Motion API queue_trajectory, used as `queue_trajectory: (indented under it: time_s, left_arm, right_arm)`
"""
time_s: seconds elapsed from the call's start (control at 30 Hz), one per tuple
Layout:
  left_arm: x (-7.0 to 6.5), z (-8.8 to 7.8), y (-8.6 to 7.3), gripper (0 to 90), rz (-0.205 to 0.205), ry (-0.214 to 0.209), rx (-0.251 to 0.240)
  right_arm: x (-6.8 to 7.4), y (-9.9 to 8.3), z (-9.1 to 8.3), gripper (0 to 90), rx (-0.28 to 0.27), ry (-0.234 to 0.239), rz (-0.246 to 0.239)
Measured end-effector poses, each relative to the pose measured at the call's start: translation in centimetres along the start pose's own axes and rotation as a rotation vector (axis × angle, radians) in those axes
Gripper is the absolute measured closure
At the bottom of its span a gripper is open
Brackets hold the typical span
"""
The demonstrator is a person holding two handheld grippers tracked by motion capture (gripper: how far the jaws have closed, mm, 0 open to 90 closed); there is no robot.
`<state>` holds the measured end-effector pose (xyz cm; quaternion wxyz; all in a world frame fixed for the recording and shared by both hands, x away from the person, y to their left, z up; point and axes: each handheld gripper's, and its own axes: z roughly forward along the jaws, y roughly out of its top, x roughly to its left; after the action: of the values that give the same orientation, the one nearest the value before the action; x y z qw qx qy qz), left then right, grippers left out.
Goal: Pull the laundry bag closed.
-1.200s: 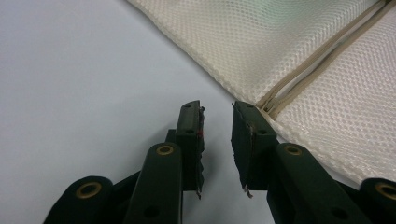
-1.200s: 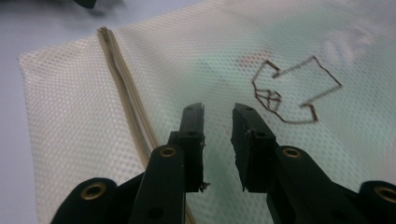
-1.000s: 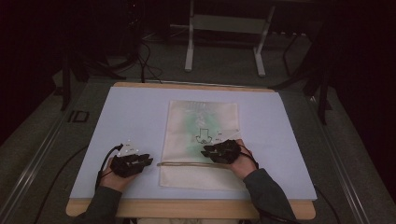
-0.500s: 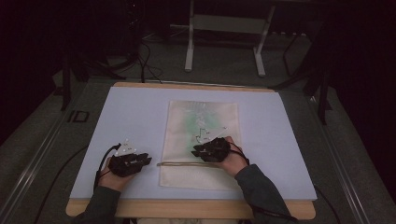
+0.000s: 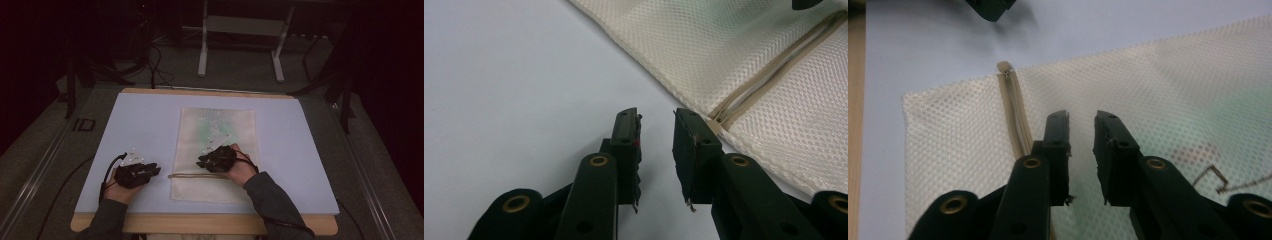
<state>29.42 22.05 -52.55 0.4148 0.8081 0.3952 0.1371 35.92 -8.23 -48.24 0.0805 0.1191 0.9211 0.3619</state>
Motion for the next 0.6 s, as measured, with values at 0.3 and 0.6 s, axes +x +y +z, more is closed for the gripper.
queue_trajectory:
  time_s: [0.3, 0.6]
  left_arm:
    - [0.5, -0.5, -0.1, 70.9, -0.017, 0.013, -0.015]
    - [0.9, -0.7, -0.1, 70.9, -0.029, 0.018, -0.022]
  right_arm:
    - [0.4, 1.1, 0.9, 80.9, 0.007, 0.025, -0.031]
    - [0.8, 1.9, 1.8, 81.4, 0.004, 0.061, -0.04]
